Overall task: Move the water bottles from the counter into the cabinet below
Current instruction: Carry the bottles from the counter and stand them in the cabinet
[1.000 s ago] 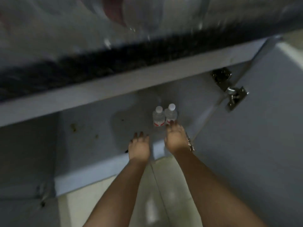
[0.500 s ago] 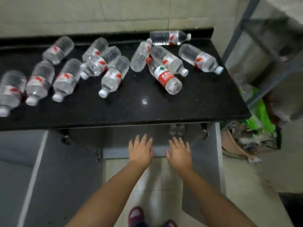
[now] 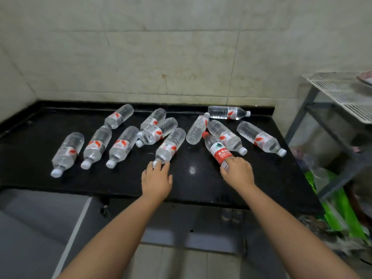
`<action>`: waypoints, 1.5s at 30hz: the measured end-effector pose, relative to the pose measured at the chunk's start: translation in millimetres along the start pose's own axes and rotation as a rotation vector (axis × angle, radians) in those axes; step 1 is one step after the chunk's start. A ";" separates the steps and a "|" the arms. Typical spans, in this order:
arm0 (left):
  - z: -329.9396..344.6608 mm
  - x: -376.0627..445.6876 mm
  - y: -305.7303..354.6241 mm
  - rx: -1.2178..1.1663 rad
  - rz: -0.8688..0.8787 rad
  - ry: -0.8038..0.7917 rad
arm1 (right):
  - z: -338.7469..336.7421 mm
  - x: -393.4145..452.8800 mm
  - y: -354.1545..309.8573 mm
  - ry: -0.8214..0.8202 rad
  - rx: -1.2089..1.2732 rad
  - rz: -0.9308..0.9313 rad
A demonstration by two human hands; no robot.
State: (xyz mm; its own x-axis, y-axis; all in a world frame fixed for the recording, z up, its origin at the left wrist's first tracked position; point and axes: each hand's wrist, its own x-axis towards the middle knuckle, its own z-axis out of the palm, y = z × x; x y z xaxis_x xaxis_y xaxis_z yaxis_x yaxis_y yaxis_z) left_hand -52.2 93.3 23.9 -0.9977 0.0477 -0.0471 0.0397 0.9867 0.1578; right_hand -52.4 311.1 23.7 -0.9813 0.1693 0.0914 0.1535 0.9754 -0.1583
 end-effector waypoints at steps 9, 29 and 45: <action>32.3 116.5 -63.8 -0.139 0.061 -0.149 | 42.4 111.5 -29.3 -0.257 -0.055 0.159; 46.0 144.2 -96.1 -0.482 0.062 -0.299 | 49.6 163.1 -78.5 -0.344 -0.190 0.112; 6.7 113.9 -95.6 -0.580 -0.054 0.043 | 8.6 165.3 -103.5 -0.272 0.034 0.133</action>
State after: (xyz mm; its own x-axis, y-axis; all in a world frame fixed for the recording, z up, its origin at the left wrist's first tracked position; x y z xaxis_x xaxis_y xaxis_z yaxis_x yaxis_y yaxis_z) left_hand -169.3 5.5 -3.2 -0.9993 -0.0188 -0.0316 -0.0351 0.7402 0.6714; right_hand -231.6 236.9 46.7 -0.9487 0.2465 -0.1983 0.2831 0.9412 -0.1845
